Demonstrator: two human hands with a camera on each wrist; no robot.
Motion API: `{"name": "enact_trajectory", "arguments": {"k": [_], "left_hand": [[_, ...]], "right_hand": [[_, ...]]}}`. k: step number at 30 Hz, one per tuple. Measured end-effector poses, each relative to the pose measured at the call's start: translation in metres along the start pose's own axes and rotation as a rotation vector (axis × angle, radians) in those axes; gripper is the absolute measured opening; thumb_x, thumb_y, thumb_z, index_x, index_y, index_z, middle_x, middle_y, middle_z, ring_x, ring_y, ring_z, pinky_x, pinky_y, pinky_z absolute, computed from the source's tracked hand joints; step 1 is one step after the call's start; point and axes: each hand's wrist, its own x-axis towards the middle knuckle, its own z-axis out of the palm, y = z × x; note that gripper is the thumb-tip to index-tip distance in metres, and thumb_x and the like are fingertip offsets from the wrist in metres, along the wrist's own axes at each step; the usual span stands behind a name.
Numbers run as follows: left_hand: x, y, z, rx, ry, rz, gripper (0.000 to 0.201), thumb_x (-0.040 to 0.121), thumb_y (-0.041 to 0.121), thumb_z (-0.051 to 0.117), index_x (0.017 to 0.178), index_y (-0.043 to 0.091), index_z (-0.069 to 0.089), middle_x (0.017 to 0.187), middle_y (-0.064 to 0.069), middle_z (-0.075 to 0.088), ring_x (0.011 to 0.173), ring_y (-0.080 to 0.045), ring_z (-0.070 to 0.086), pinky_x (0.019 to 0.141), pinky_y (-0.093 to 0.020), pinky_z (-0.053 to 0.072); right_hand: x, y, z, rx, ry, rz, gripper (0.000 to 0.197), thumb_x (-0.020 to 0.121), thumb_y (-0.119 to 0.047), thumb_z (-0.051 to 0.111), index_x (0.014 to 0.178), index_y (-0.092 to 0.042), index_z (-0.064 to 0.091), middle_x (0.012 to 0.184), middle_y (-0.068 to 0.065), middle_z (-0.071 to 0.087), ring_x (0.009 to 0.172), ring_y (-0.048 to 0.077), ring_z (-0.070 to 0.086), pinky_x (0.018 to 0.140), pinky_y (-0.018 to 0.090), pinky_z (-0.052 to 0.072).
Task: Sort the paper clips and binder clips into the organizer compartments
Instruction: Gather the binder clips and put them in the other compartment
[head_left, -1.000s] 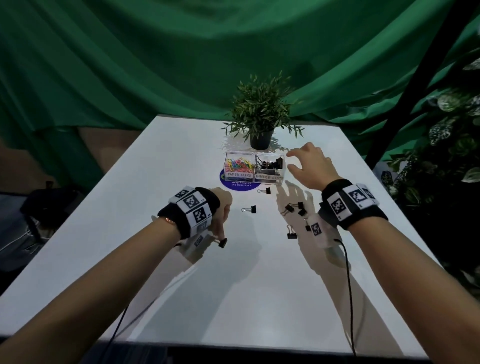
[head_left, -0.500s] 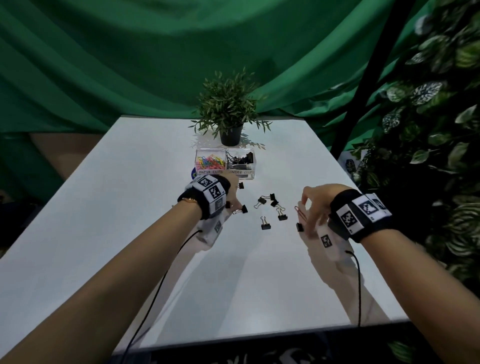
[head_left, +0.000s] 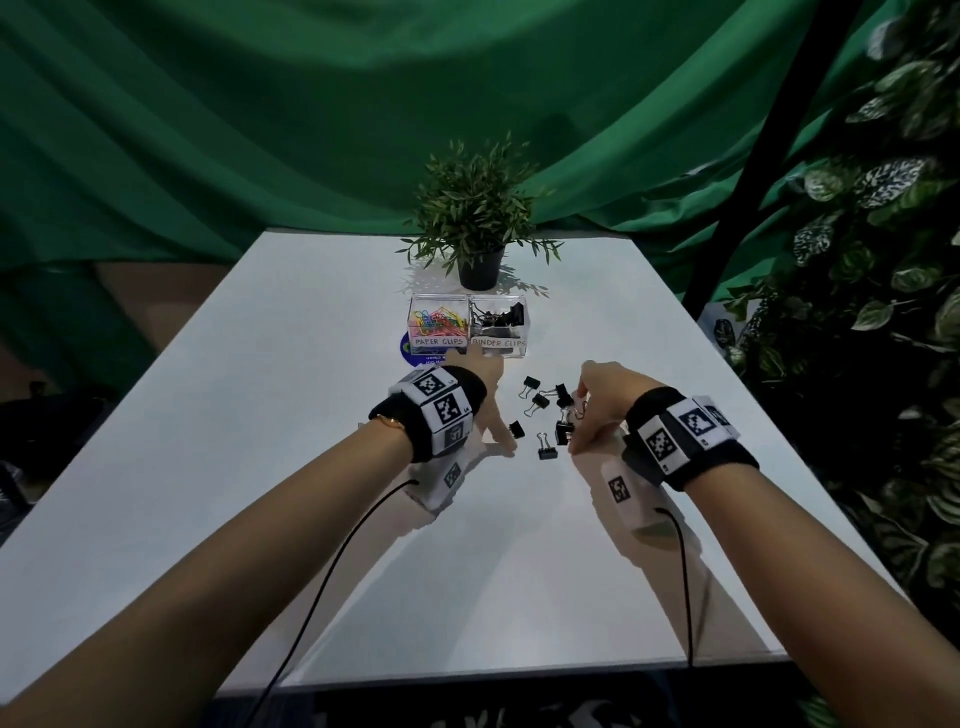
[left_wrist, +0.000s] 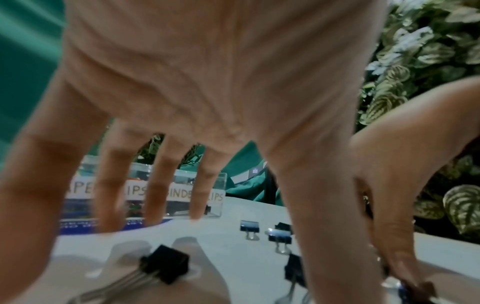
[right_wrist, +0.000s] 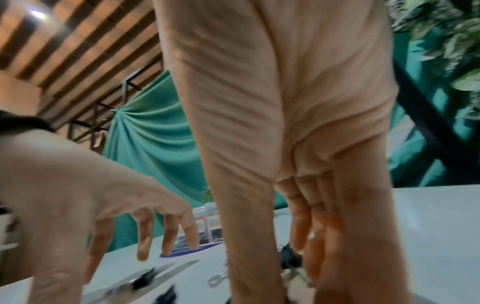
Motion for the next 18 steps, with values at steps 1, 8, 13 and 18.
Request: {"name": "enact_trajectory", "arguments": {"k": [1, 8, 13, 18], "left_hand": [[-0.001, -0.001, 0.000, 0.021, -0.018, -0.034, 0.106, 0.054, 0.056, 0.084, 0.136, 0.008, 0.038, 0.137, -0.013, 0.044, 0.126, -0.036, 0.045, 0.099, -0.047, 0.046], [-0.005, 0.002, 0.004, -0.095, -0.067, -0.050, 0.087, 0.063, 0.039, 0.086, 0.128, -0.002, 0.046, 0.120, -0.015, 0.065, 0.111, -0.030, 0.064, 0.082, -0.034, 0.053], [-0.011, 0.007, 0.000, -0.191, -0.094, -0.032, 0.082, 0.064, 0.046, 0.084, 0.121, -0.004, 0.053, 0.094, -0.012, 0.063, 0.076, -0.026, 0.063, 0.050, -0.023, 0.043], [-0.008, 0.019, 0.010, -0.117, -0.050, -0.034, 0.088, 0.048, 0.060, 0.085, 0.109, 0.006, 0.051, 0.087, -0.005, 0.058, 0.073, -0.019, 0.057, 0.058, -0.026, 0.047]], "right_hand": [[-0.001, -0.003, 0.001, -0.021, 0.009, -0.012, 0.045, 0.059, -0.030, 0.087, 0.085, -0.010, 0.056, 0.092, 0.004, 0.056, 0.087, 0.024, 0.060, 0.068, 0.028, 0.047], [0.001, -0.029, 0.011, 0.016, 0.018, -0.177, 0.034, 0.067, -0.025, 0.084, 0.091, -0.006, 0.070, 0.079, 0.006, 0.062, 0.070, 0.019, 0.059, 0.060, 0.028, 0.050], [0.019, -0.012, -0.016, 0.296, 0.083, -0.121, 0.040, 0.076, -0.012, 0.079, 0.110, -0.002, 0.062, 0.091, 0.006, 0.062, 0.059, 0.013, 0.061, 0.065, 0.027, 0.058], [0.031, 0.001, -0.018, 0.148, -0.096, -0.056, 0.083, 0.057, -0.021, 0.091, 0.127, -0.019, 0.047, 0.116, 0.005, 0.058, 0.091, 0.023, 0.068, 0.089, 0.042, 0.057]]}}
